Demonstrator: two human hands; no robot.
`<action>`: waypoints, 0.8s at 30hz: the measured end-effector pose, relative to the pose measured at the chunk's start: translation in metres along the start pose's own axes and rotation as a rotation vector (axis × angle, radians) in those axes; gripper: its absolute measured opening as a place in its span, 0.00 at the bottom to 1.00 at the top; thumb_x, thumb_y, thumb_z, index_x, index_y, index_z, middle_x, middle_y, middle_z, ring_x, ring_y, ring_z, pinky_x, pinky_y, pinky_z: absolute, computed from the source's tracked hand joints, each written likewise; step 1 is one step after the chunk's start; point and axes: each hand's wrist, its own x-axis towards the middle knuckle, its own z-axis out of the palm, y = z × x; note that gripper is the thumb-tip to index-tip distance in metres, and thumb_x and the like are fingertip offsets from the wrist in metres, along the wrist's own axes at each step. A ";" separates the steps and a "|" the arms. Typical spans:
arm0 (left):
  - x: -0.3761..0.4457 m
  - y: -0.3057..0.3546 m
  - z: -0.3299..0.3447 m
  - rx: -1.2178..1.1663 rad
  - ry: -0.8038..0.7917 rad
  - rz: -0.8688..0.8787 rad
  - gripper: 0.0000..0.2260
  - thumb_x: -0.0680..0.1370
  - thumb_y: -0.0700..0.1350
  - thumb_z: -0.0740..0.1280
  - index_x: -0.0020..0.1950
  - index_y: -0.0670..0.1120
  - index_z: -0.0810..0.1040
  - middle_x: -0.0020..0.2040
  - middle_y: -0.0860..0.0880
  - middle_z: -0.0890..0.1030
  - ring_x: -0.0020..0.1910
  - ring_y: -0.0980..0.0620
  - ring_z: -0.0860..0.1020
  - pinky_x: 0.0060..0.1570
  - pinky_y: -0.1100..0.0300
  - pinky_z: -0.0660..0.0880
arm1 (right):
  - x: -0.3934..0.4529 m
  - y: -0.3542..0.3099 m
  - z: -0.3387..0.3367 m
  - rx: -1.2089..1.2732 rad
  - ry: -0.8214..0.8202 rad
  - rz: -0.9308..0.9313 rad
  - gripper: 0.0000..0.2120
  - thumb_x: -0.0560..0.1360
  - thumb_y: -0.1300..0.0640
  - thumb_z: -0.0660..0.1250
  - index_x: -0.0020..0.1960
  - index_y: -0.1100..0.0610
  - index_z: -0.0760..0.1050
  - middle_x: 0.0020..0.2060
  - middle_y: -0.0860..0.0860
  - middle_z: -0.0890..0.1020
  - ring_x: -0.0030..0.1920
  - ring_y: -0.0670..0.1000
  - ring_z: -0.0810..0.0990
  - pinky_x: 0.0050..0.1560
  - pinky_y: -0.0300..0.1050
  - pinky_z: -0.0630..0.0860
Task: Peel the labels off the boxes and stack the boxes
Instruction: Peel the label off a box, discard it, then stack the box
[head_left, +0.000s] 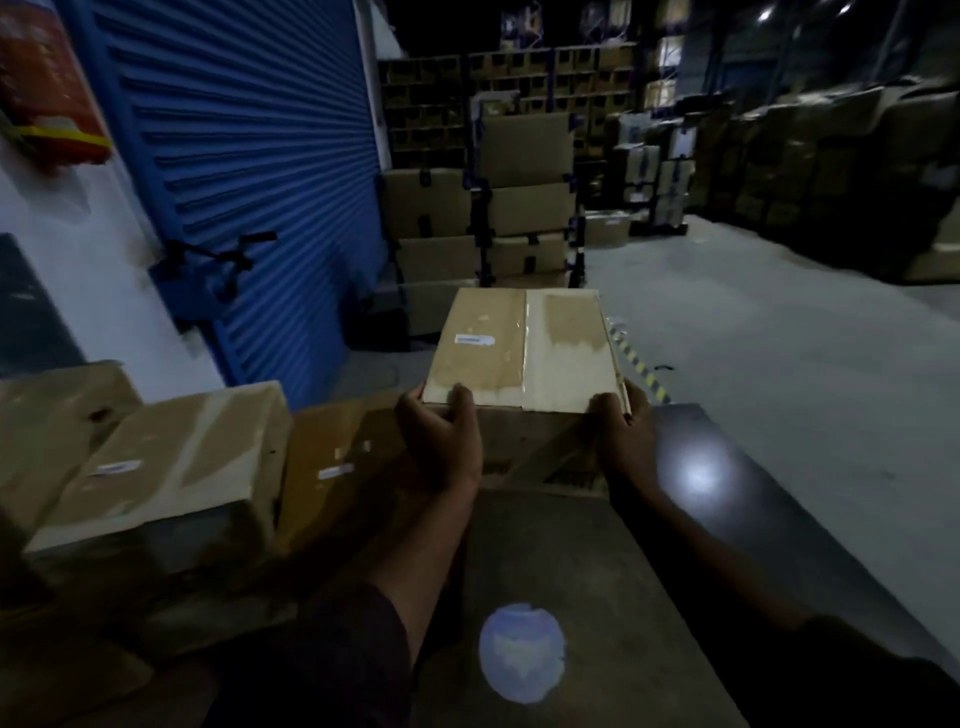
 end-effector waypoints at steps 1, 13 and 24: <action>-0.019 -0.006 0.011 0.006 -0.027 -0.035 0.24 0.75 0.58 0.66 0.66 0.50 0.66 0.63 0.46 0.74 0.58 0.50 0.75 0.49 0.58 0.73 | 0.003 0.014 -0.020 -0.026 -0.010 0.022 0.19 0.73 0.49 0.60 0.63 0.51 0.73 0.52 0.52 0.82 0.50 0.54 0.81 0.44 0.53 0.81; -0.157 -0.097 0.040 0.207 -0.283 -0.426 0.26 0.74 0.47 0.73 0.67 0.44 0.66 0.63 0.41 0.75 0.60 0.42 0.77 0.50 0.56 0.76 | 0.001 0.142 -0.145 -0.107 -0.271 0.385 0.22 0.78 0.55 0.62 0.71 0.51 0.66 0.61 0.52 0.77 0.57 0.52 0.79 0.47 0.44 0.79; -0.159 -0.148 0.038 0.358 -0.653 -0.414 0.27 0.69 0.50 0.78 0.59 0.47 0.67 0.54 0.49 0.73 0.52 0.51 0.73 0.48 0.57 0.72 | -0.006 0.204 -0.148 -0.791 -0.090 0.180 0.19 0.72 0.53 0.65 0.62 0.58 0.71 0.57 0.56 0.78 0.58 0.58 0.77 0.58 0.55 0.75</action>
